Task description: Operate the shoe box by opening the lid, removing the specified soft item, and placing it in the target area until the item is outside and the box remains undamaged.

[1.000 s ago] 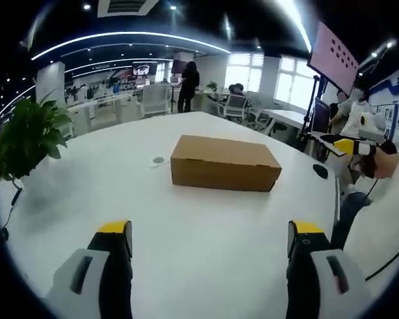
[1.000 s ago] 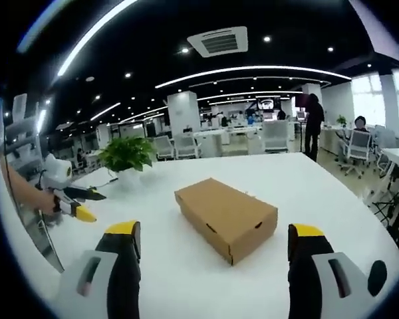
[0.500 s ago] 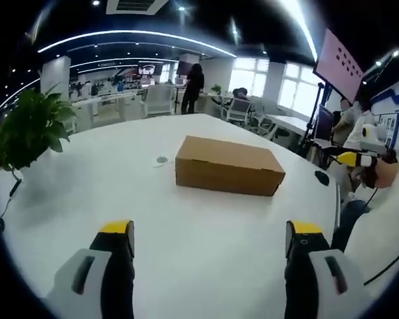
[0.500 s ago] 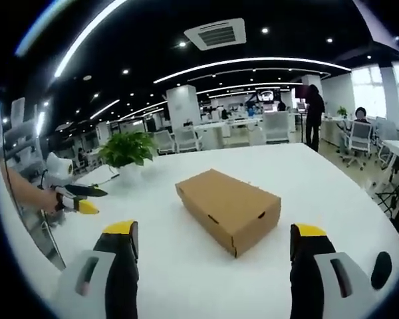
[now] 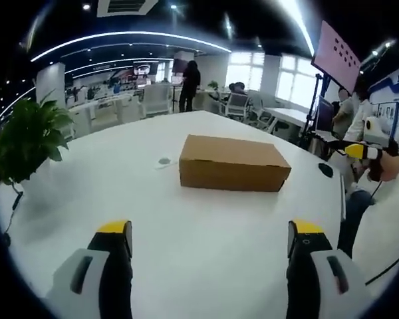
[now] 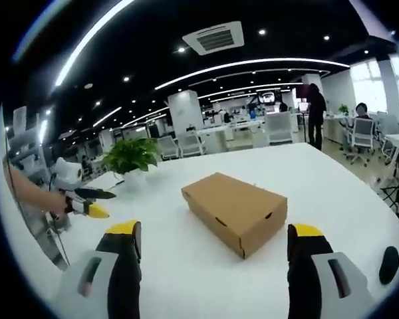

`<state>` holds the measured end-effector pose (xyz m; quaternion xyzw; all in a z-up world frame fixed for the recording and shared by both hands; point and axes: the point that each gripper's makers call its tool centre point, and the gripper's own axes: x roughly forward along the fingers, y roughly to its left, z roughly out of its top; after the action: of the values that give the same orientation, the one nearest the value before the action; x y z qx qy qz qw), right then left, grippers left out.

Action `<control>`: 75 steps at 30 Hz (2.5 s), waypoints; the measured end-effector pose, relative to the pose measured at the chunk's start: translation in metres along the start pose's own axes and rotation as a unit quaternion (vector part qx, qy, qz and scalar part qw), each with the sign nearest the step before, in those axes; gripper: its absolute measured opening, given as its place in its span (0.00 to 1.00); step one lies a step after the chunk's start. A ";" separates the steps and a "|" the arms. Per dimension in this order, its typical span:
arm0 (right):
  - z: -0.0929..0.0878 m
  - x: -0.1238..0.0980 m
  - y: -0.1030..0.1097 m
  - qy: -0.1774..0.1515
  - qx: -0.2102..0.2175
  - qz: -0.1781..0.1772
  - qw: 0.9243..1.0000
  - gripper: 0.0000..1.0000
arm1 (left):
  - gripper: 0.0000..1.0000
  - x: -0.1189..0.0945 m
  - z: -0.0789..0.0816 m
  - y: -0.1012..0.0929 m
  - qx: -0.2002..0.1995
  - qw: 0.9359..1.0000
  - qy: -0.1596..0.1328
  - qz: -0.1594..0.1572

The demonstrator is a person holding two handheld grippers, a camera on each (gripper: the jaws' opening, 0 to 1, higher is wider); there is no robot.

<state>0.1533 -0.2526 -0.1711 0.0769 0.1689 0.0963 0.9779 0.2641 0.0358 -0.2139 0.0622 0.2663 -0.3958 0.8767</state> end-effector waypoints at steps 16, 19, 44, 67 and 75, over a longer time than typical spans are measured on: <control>-0.005 0.003 0.005 0.017 -0.004 0.011 1.000 0.93 | 0.96 0.008 0.013 -0.001 0.044 0.999 -0.006 -0.013; -0.005 0.002 0.003 0.019 -0.002 0.008 1.000 0.93 | 0.96 0.008 0.010 -0.001 0.078 0.997 0.011 -0.021; 0.001 0.008 -0.005 -0.001 0.038 -0.024 0.999 1.00 | 0.99 0.037 0.044 0.010 0.151 0.987 0.027 -0.054; -0.016 0.009 -0.019 0.063 -0.044 -0.053 0.996 0.90 | 0.95 0.064 0.067 0.011 0.183 0.979 0.046 -0.070; -0.023 0.007 -0.014 0.089 -0.056 -0.036 0.994 0.76 | 0.94 0.064 0.078 0.021 0.207 0.974 0.056 -0.077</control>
<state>0.1537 -0.2616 -0.1969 0.0067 0.2524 0.0772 0.9645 0.3467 -0.0175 -0.1823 0.2442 0.2314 -0.5044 0.7952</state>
